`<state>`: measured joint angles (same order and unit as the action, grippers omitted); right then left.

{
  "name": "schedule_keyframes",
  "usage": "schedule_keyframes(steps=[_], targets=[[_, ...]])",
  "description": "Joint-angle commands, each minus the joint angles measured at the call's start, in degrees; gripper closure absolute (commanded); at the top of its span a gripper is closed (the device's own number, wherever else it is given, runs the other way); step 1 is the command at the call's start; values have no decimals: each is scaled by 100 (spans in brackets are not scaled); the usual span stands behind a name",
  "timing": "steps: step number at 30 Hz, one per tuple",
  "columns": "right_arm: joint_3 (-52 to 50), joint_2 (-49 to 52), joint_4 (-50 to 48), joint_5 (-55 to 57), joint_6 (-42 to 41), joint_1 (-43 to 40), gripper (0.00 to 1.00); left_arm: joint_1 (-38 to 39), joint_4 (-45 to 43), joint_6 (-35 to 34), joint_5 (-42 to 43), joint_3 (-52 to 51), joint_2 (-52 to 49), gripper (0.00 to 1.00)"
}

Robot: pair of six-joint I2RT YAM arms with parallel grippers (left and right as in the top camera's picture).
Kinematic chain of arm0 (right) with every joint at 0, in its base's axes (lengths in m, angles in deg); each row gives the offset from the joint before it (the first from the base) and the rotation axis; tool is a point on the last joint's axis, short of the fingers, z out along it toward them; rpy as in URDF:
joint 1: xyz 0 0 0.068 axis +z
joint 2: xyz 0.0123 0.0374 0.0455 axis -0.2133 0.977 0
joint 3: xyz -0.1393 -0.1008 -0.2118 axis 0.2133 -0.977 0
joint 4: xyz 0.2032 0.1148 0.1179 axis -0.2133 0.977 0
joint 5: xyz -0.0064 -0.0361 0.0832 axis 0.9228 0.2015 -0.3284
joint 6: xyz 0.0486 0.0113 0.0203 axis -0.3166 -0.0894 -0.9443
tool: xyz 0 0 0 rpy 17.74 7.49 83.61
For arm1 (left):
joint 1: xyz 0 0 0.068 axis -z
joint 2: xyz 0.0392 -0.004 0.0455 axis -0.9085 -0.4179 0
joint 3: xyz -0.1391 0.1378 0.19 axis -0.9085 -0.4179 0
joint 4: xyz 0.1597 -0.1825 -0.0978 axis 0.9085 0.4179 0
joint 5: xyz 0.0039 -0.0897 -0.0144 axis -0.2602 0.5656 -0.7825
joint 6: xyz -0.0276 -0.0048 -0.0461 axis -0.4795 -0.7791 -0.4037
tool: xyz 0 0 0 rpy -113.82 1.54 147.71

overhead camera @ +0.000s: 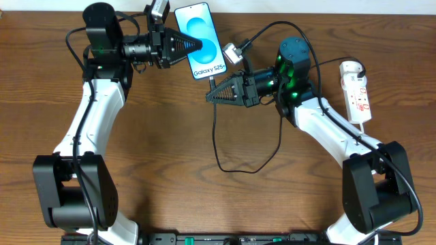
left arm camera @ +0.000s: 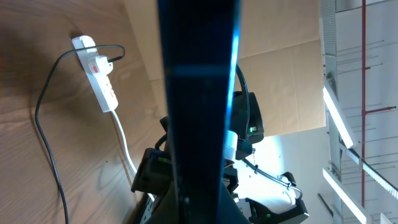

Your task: Plug charger to phone and switch on socket

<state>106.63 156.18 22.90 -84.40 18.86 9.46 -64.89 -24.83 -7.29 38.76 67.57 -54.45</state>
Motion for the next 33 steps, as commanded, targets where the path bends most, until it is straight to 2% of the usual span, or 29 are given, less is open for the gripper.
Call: schedule_keyframes(steps=[1, 7, 15, 29, 33], targets=[[4, -50, -9, 136, -212, -131, 99, 33, -35, 162, 173, 72, 48, 93], [4, -50, -90, 133, -337, -188, 99, 33, -35, 181, 173, 66, 48, 93], [7, -50, -946, 116, -1029, -181, 99, 35, -35, 225, 173, 66, 48, 93], [7, -50, -990, 118, -1169, -168, 99, 35, -35, 225, 173, 66, 48, 93], [7, -50, -1255, 118, -1390, -225, 99, 33, -35, 243, 173, 33, 48, 93]])
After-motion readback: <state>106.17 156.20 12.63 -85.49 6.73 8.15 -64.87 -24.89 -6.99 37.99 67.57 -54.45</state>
